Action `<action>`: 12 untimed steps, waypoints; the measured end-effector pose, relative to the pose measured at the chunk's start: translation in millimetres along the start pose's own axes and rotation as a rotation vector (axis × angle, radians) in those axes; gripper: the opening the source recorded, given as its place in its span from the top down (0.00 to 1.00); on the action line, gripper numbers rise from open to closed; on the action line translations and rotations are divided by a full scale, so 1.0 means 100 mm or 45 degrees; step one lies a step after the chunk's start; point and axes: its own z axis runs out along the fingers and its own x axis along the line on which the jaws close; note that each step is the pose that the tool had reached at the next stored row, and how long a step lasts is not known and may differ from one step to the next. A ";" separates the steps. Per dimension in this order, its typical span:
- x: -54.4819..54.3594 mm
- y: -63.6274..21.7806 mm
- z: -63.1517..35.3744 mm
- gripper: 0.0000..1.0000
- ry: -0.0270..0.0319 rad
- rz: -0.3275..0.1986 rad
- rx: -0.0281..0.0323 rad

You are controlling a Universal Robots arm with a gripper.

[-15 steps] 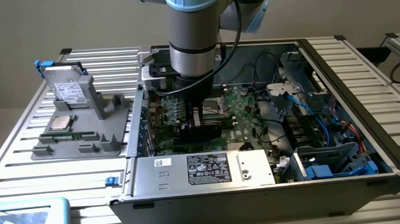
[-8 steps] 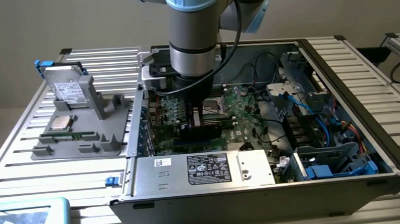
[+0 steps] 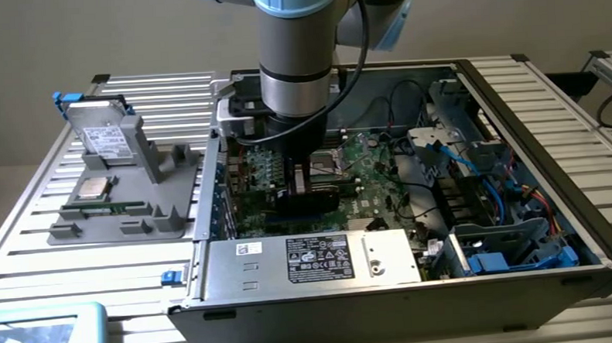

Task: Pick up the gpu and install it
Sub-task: 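Insert the gpu into the slot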

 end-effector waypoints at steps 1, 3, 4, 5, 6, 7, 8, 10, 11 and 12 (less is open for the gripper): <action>0.00 0.000 0.000 0.73 -0.0002 0.005 -0.0002; 0.00 0.000 0.000 0.73 -0.0003 0.006 -0.0002; 0.00 0.001 0.000 0.73 -0.0003 0.007 -0.0002; 0.00 -0.005 0.000 0.73 -0.0005 0.006 -0.0005; 0.00 -0.013 0.000 0.73 -0.0006 0.006 -0.0009; 0.00 -0.018 0.000 0.73 -0.0005 0.006 -0.0011; 0.00 -0.021 0.000 0.73 -0.0006 0.006 -0.0012; 0.00 -0.019 0.000 0.73 -0.0003 0.006 -0.0012; 0.00 -0.019 0.000 0.73 -0.0003 0.006 -0.0012; 0.00 -0.016 -0.001 0.73 -0.0002 0.006 -0.0012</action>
